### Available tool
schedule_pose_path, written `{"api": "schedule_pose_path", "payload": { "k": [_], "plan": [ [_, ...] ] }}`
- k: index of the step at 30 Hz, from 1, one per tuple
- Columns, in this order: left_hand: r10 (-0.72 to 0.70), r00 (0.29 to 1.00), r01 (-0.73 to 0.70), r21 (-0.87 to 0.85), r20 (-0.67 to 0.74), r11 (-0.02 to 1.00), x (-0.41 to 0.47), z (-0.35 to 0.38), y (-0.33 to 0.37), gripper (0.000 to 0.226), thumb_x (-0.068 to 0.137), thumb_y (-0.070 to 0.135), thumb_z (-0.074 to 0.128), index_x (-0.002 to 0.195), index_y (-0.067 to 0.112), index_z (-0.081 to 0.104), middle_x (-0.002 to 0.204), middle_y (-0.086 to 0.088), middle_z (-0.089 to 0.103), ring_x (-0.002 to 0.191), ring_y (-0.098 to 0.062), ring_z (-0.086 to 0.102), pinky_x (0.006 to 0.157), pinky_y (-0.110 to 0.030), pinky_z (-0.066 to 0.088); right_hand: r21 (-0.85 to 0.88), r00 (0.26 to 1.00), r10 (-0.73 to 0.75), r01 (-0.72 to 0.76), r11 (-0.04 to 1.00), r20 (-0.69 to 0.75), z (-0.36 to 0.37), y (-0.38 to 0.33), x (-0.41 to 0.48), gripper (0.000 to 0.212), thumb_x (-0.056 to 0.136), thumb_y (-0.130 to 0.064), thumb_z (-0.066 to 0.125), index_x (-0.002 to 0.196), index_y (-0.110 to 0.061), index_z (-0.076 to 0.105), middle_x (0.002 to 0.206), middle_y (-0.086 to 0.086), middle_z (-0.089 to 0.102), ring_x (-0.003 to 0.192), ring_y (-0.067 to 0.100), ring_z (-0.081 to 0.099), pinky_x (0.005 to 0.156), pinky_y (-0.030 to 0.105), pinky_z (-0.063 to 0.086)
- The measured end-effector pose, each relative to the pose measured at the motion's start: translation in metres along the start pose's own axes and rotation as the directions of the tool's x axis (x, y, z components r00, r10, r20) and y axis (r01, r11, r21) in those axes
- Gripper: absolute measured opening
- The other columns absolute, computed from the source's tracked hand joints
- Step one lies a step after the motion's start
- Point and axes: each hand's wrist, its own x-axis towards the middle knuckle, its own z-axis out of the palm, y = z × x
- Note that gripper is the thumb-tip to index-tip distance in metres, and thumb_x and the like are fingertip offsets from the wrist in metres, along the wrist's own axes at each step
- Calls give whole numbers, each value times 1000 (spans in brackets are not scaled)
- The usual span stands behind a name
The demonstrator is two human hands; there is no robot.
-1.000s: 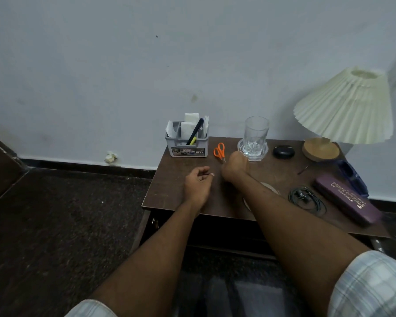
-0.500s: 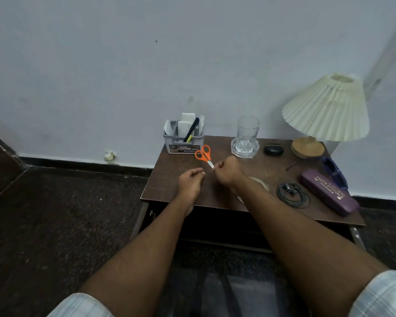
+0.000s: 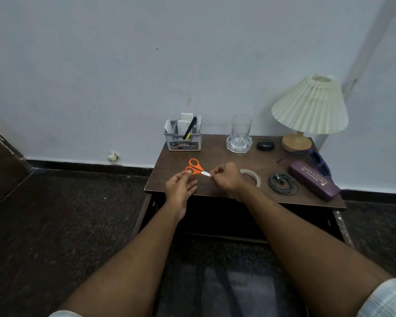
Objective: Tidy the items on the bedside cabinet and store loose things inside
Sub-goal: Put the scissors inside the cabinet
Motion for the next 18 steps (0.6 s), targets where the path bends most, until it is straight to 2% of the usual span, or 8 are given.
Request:
{"api": "schedule_pose_path", "payload": {
  "k": [4, 8, 11, 14, 18],
  "plan": [
    [-8, 1000, 9, -36, 13, 999, -20, -6, 0, 2, 93, 12, 64, 92, 12, 62, 87, -10, 70, 77, -20, 68, 77, -31, 56, 49, 1000, 24, -25, 998, 19, -6, 0, -27, 26, 81, -4, 62, 61, -19, 68, 55, -3, 59, 57, 11, 51, 59, 27, 43],
    [-7, 1000, 7, -52, 2, 999, -32, -4, 1, 3, 90, 5, 67, 92, 7, 66, 82, -15, 71, 63, -17, 69, 62, -29, 60, 80, 998, 43, -48, 996, 54, -16, -2, -46, 29, 83, 1, 58, 63, -18, 69, 61, 5, 61, 61, 17, 52, 59, 27, 41],
    [0, 1000, 1, -47, 30, 999, -40, 1, 5, 6, 89, 5, 67, 95, 4, 67, 85, -19, 70, 66, -20, 69, 66, -31, 60, 102, 996, 72, -76, 992, 47, -25, -6, -57, 29, 85, -1, 57, 65, -17, 69, 63, 9, 61, 63, 21, 53, 60, 30, 42],
    [7, 997, -4, -42, 81, 999, -51, 4, 9, 9, 89, 7, 69, 98, 7, 68, 89, -17, 71, 76, -21, 69, 72, -32, 61, 124, 996, 85, -86, 989, 15, -34, -9, -63, 26, 85, -2, 57, 69, -16, 71, 64, 7, 63, 63, 18, 56, 63, 31, 46],
    [16, 996, -11, -47, 93, 999, -62, 6, 11, 15, 89, 6, 68, 102, 12, 69, 81, -8, 73, 72, -16, 69, 72, -31, 59, 154, 996, 92, -87, 984, -23, -40, -10, -69, 28, 83, -1, 59, 64, -18, 69, 58, 1, 61, 60, 16, 55, 63, 32, 47]
  ]
}}
